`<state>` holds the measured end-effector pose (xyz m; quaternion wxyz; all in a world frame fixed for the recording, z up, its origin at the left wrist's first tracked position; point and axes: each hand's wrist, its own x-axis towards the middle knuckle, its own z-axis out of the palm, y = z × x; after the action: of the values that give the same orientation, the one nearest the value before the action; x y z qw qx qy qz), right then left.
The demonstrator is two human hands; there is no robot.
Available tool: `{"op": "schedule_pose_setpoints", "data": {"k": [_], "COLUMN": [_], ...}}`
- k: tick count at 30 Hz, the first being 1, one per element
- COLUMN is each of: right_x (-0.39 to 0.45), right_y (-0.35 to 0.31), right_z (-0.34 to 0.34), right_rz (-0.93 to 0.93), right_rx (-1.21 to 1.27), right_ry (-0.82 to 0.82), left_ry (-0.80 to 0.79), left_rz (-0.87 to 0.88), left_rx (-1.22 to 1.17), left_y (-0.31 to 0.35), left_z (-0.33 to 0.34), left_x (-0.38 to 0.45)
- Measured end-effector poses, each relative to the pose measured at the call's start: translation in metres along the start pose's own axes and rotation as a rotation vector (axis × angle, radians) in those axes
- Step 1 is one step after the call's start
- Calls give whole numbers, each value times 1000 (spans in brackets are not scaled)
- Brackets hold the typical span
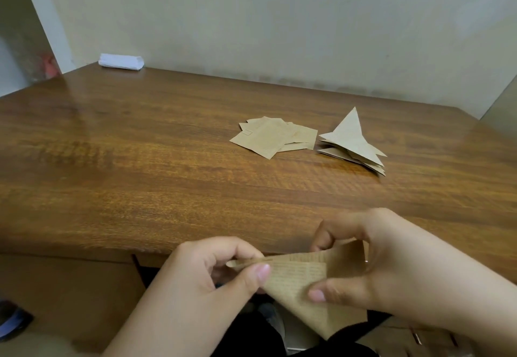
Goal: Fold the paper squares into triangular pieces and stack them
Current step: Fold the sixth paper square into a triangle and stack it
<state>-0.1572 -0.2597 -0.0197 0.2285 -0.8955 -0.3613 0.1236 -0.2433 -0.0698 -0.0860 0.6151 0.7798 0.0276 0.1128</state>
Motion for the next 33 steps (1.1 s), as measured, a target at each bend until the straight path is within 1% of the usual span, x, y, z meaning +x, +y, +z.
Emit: {"op": "schedule_pose_setpoints", "data": {"k": [3,7,9,12,23,28,33], "right_x": [1,0,-1,-2,-6,-6,-6], "right_y": [0,4,5,6,8,9,9], "right_z": [2,10,13,15,13,16,18], "right_rz": [67,113,115,113,81,42,88], "right_rx": [171,354,400,420,465,472,575], "right_ry": [-5,21,35,47,67,118,178], "left_ry": [0,92,128,139,219,193,182], "left_rz": [-31,-155,-198,-230,-245,-244,-228], "left_rx": [-174,-447,-526,-608,-614,-628,-668], "left_y": [2,-2,-2,-2,1,3,6], "left_z": [-1,6,11,15,19,18,20], "left_x": [5,7,7,6,6,6,7]}}
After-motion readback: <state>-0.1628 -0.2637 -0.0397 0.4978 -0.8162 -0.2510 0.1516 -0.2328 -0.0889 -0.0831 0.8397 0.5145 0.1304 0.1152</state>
